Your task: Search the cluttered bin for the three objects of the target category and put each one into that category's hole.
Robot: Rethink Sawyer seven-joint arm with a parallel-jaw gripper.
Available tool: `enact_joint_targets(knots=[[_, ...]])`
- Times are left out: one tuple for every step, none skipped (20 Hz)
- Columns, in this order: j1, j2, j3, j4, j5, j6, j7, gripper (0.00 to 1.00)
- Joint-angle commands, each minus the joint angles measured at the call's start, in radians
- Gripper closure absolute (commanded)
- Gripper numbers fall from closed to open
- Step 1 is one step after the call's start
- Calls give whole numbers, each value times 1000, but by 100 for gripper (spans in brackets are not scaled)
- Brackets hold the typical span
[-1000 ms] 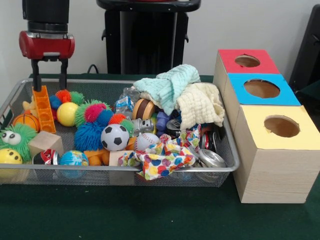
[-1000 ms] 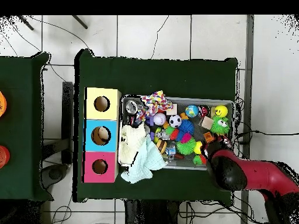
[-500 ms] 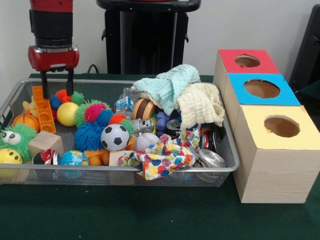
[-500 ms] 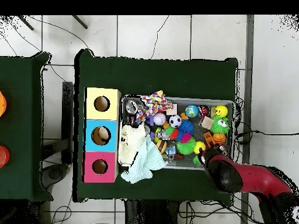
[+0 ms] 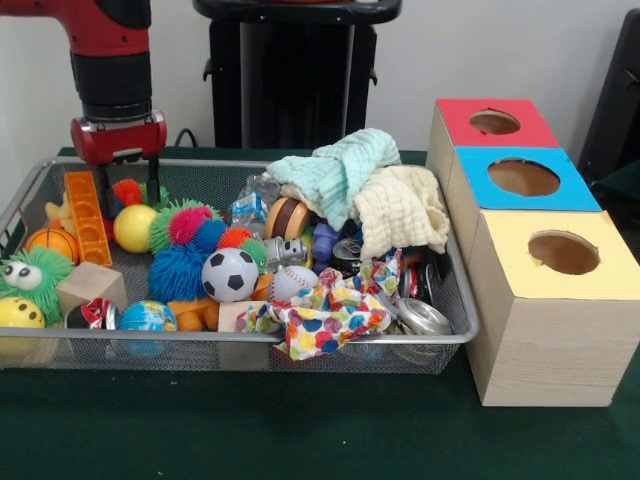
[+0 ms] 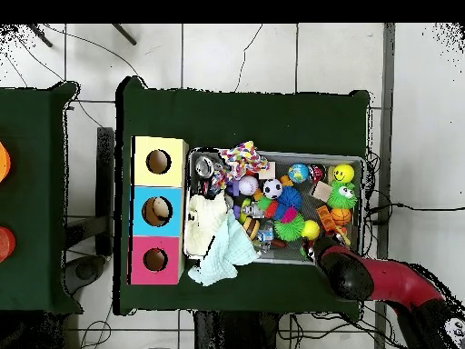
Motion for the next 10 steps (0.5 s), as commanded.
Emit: enact_joint_targets(knots=[[-20, 28, 29, -88, 26, -3, 107, 0], [-23, 23, 33, -84, 30, 4, 104, 0], [-25, 22, 37, -83, 36, 13, 102, 0], [-26, 21, 39, -82, 37, 13, 102, 0], [-26, 21, 39, -82, 37, 12, 103, 0], [-26, 23, 38, -83, 38, 12, 104, 0], [-26, 23, 37, -83, 39, 12, 104, 0], [-25, 21, 35, -82, 40, 16, 104, 0], [-25, 16, 36, -81, 41, 19, 103, 0], [-28, 11, 39, -79, 44, 24, 100, 0]])
